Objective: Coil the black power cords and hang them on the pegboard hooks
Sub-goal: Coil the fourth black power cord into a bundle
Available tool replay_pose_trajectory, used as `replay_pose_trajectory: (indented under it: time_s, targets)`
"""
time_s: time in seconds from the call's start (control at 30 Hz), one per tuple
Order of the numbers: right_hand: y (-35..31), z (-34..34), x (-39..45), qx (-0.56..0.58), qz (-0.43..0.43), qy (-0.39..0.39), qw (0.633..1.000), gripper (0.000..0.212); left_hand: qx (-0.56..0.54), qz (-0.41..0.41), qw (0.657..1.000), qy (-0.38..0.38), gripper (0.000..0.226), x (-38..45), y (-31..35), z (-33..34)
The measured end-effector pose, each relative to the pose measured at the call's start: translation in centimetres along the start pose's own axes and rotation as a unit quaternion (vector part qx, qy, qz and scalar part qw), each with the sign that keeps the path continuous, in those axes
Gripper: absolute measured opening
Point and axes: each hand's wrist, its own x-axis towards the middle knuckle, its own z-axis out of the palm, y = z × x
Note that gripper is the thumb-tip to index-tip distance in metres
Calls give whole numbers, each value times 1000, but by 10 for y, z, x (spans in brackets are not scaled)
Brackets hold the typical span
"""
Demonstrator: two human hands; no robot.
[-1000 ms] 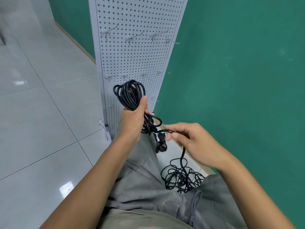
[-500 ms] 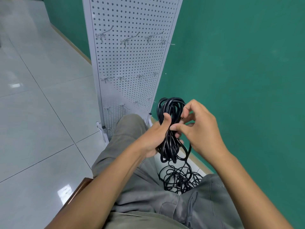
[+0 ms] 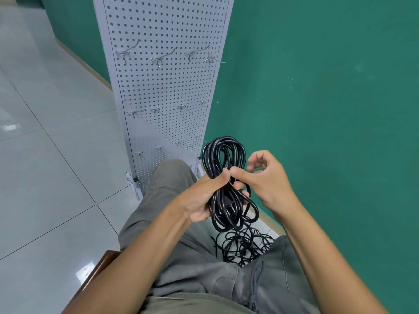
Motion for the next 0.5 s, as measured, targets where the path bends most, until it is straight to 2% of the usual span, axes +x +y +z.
replay_pose_trajectory:
  time_s: [0.1, 0.17, 0.27, 0.37, 0.5]
  targets:
    - [7, 6, -7, 81, 25, -23, 996, 35, -24, -6, 1000, 6, 53, 1, -2, 2]
    - [18, 8, -11, 122, 35, -45, 991, 39, -26, -17, 999, 13, 49, 3, -2, 2]
    - [40, 7, -19, 117, 49, -81, 989, 55, -75, -7, 997, 6, 55, 4, 5, -3]
    - [64, 4, -32, 86, 58, -113, 988, 43, -104, 21, 994, 26, 44, 3, 12, -10]
    - [71, -4, -39, 118, 28, -60, 991, 23, -63, 30, 995, 70, 38, 2, 15, -17]
